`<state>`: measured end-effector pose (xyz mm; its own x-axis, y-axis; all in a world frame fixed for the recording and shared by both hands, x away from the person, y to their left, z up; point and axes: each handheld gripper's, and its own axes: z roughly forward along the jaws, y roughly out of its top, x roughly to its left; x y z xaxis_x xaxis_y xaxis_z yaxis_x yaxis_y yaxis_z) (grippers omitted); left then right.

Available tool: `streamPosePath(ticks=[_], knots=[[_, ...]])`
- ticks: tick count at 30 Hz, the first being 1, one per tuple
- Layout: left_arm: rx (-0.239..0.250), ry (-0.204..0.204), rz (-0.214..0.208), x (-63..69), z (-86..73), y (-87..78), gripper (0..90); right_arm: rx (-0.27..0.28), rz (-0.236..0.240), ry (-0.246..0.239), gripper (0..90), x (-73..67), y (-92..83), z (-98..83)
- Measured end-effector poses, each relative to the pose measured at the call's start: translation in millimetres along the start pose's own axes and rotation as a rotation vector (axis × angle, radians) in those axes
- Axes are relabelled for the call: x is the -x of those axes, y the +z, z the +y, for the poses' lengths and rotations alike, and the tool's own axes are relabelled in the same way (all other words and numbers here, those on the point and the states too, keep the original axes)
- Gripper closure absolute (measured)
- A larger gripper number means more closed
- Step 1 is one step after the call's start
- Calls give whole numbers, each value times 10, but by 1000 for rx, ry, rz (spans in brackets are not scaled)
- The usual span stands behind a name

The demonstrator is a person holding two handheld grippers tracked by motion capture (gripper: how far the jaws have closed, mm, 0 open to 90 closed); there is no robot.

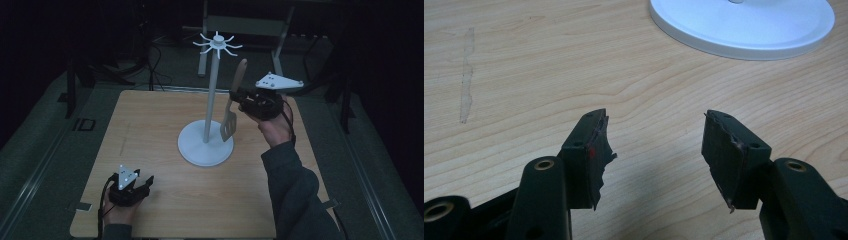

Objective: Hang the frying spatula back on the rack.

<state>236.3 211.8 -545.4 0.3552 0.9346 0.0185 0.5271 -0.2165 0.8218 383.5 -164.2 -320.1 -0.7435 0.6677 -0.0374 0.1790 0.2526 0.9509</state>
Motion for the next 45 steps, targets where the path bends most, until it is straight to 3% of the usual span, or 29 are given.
streamPosePath(ticks=[45], knots=[[0, 1, -1, -1, 4, 3, 443, -28, 21, 53, 747, 44, 191, 129]])
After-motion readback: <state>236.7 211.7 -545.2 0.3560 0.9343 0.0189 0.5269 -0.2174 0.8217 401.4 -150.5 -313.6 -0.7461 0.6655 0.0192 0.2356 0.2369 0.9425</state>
